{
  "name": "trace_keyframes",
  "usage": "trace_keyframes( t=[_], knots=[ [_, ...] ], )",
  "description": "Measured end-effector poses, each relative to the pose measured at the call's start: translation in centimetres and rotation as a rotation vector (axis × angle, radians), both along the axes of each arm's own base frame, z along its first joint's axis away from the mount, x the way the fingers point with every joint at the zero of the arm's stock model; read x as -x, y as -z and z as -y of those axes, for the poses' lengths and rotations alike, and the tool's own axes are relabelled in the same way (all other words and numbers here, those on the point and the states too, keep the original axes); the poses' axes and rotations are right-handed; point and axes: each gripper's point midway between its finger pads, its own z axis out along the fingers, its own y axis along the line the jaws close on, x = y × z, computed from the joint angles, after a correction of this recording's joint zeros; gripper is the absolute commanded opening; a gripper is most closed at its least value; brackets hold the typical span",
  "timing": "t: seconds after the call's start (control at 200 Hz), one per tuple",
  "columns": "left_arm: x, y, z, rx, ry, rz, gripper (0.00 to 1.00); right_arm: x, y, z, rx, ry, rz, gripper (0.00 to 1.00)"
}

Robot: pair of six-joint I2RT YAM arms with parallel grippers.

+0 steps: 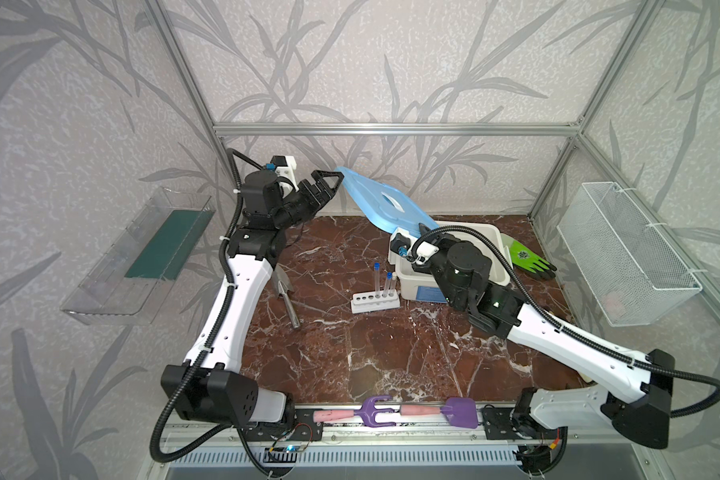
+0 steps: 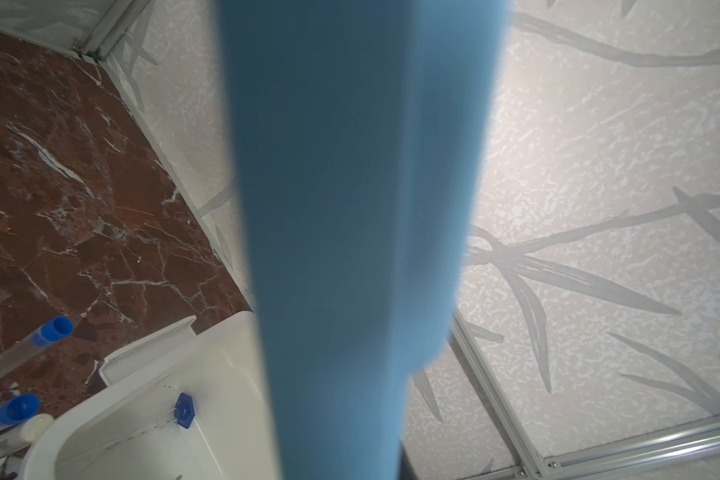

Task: Organize the chemistry lab equipment

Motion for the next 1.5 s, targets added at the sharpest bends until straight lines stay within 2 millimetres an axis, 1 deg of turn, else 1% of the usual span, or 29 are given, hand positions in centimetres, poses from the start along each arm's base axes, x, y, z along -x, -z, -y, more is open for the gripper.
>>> trace_keyframes(
  t=[0.145,0.21,0.355,0.57,0.66,0.715,0.775,0.915,1.215,1.285,1.395,1.5],
  knots=[
    [-0.7,0.2,1.4,0.054,0.044,-0.014,0.99,0.0,-1.3,-1.0,0.022,0.023,0.092,0.1],
    [-0.8,0.3,1.7,0.068,0.054,-0.014,0.99,0.0,-1.4,-1.4,0.035,0.029,0.116,0.1],
    [-0.9,0.1,2.1,0.086,0.066,-0.008,0.99,0.0,-0.7,-2.2,0.069,0.032,0.134,0.11],
    [-0.9,-0.4,2.7,0.095,0.09,0.019,0.99,0.0,0.0,-2.8,0.093,0.037,0.139,0.12],
    [-0.7,-0.2,3.2,0.096,0.104,0.019,0.99,-0.1,0.3,-2.9,0.101,0.045,0.145,0.11],
    [-0.7,0.0,3.4,0.098,0.113,0.015,0.97,-0.1,0.6,-3.0,0.11,0.049,0.147,0.12],
    [-0.7,0.2,3.5,0.102,0.122,0.011,0.93,0.1,1.0,-3.2,0.12,0.049,0.146,0.11],
    [-0.9,0.2,3.7,0.11,0.13,0.011,0.78,0.9,1.8,-3.9,0.14,0.035,0.141,0.12],
    [-1.7,0.8,4.1,0.134,0.151,0.003,0.56,0.8,2.4,-3.5,0.125,0.06,0.149,0.12],
    [-1.9,0.9,4.2,0.143,0.155,0.005,0.49,0.8,2.5,-3.4,0.119,0.066,0.151,0.12],
    [-2.0,1.0,4.3,0.154,0.164,0.015,0.42,0.8,2.6,-3.3,0.107,0.073,0.148,0.17],
    [-2.0,0.7,4.7,0.173,0.183,0.025,0.32,0.8,2.9,-3.5,0.107,0.064,0.142,0.2]
  ],
)
